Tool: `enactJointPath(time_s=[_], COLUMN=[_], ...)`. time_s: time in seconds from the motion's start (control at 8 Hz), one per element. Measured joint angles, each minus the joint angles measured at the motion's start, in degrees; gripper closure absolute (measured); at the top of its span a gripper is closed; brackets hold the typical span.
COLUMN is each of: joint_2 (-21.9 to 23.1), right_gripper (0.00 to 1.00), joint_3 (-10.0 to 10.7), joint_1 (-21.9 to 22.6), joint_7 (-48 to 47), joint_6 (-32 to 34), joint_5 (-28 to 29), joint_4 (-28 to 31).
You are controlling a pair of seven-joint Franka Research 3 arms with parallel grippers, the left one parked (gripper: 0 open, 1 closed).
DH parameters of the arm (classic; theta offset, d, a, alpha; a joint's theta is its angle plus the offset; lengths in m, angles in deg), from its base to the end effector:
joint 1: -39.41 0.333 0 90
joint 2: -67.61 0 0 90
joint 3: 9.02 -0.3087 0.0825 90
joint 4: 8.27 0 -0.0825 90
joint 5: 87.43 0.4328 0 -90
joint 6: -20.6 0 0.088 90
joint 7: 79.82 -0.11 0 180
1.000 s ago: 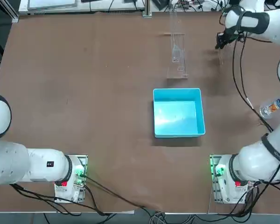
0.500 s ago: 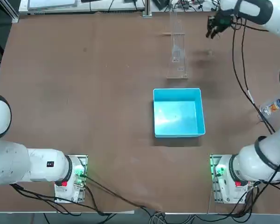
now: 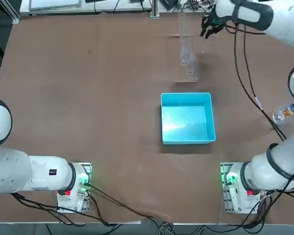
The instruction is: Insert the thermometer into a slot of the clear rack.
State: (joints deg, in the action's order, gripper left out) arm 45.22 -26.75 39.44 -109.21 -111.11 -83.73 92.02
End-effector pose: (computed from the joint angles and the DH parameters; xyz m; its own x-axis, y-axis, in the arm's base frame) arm 0.6776 0.2014 0.3400 0.9589 -0.2770 0.0613 -0.2565 -0.9388 -0.2299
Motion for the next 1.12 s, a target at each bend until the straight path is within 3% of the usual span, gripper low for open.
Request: enactJointPath(time_s=[0.38,1.12], joint_2=[-2.58,-5.83], right_gripper=[0.78,0.78], joint_3=[0.01,0.02], joint_1=[2.35,3.47], joint_7=[-1.56,-1.68], joint_6=[-5.64,-8.51], joint_5=[-0.41,-4.19], joint_4=[0.01,0.0])
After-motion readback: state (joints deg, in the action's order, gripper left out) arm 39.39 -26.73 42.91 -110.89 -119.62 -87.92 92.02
